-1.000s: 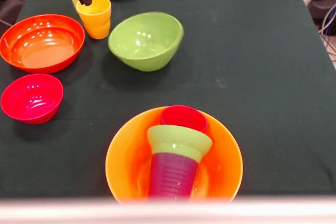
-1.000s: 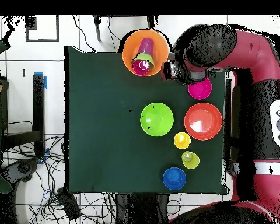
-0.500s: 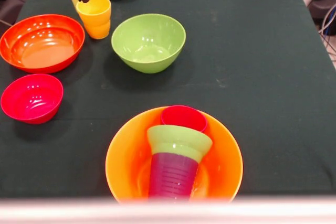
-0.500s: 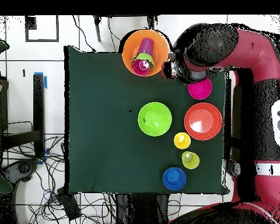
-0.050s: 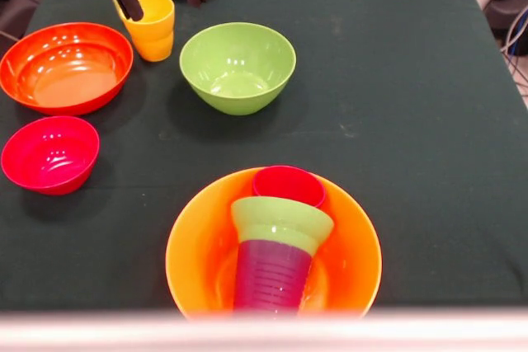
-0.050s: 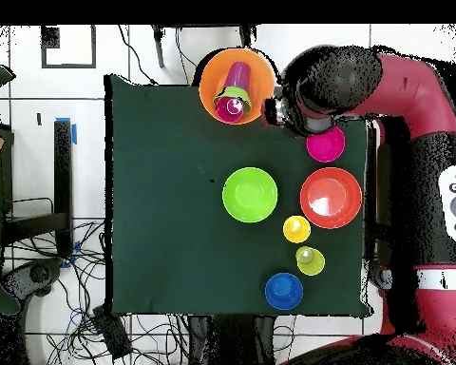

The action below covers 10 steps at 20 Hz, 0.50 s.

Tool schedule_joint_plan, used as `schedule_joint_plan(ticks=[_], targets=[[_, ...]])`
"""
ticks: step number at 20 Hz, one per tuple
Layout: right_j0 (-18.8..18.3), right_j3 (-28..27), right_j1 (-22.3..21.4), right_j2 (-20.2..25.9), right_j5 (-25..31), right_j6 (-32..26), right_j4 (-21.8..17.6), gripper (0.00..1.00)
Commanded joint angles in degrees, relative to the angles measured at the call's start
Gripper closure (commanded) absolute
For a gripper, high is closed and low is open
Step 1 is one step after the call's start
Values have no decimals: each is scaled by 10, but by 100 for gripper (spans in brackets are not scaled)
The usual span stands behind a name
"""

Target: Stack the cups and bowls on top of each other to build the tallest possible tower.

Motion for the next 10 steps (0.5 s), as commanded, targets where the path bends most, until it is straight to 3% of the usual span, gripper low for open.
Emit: schedule_joint_plan(ticks=[1, 4, 7, 10], targets=[[-29, 263, -144, -24, -134, -11, -5, 0], [-37, 358, -208, -37, -186, 29, 2, 0], [-31, 424, -230, -61, -238, 75, -10, 0], [-16, 458, -239, -91, -239, 80, -27, 0]])
